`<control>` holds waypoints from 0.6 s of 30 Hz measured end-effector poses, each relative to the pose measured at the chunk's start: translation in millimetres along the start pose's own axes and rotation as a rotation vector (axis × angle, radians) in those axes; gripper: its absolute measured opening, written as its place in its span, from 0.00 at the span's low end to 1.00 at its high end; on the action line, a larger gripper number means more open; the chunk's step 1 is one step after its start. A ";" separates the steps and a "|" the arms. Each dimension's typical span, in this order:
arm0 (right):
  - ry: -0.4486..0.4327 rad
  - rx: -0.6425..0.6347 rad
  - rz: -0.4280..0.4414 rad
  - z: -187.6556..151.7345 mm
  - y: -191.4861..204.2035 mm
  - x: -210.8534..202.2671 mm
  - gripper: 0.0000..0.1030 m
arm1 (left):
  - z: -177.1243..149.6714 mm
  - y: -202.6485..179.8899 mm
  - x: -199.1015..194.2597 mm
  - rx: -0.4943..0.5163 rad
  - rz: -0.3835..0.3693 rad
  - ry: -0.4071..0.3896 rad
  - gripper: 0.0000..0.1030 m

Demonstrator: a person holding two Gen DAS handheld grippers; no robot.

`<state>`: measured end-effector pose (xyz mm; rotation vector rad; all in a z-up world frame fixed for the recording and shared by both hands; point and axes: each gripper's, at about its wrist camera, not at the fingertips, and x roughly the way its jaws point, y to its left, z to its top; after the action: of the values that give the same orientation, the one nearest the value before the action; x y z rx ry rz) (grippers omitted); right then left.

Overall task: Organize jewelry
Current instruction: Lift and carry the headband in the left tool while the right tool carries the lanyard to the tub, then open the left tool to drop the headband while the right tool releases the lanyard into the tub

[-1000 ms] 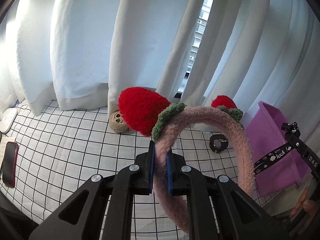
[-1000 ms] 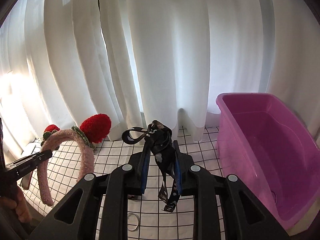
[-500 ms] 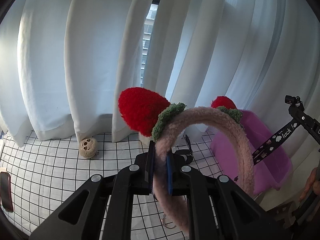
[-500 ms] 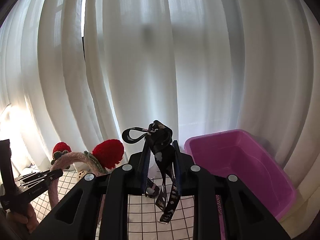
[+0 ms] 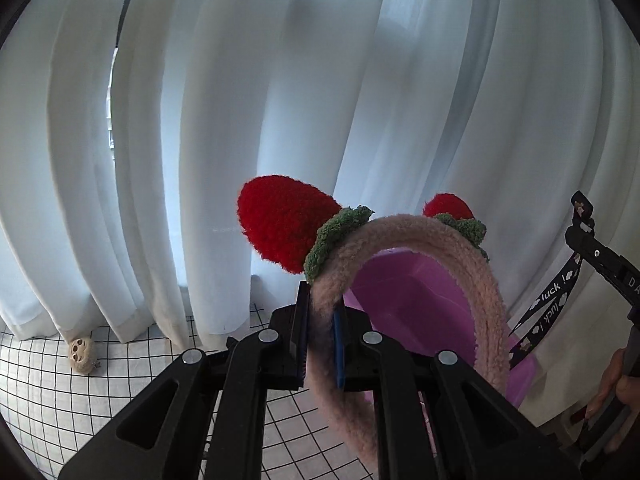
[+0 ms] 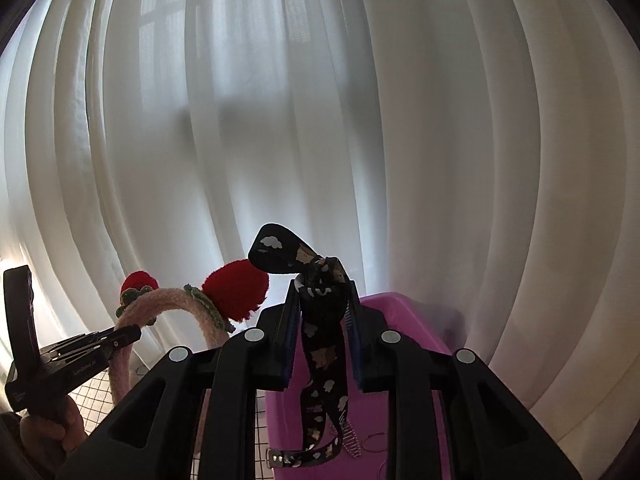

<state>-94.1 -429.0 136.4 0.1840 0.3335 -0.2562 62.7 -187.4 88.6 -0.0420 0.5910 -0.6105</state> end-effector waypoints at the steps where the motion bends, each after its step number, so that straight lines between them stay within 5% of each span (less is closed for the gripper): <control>1: 0.001 -0.001 -0.003 0.8 -8.2 1.5 0.21 | 3.0 -9.5 7.8 0.014 -0.001 -0.001 0.10; 7: 0.078 0.022 0.012 -9.7 -48.5 25.4 0.21 | 12.5 -60.6 60.3 0.055 -0.022 0.053 0.10; 18: 0.426 0.030 0.039 -89.9 -80.7 96.7 0.21 | -8.3 -92.5 141.0 0.097 0.040 0.202 0.11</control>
<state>-55.1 -507.0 8.7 0.2746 0.7483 -0.1817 102.5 -340.3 28.9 0.1233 0.7546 -0.6075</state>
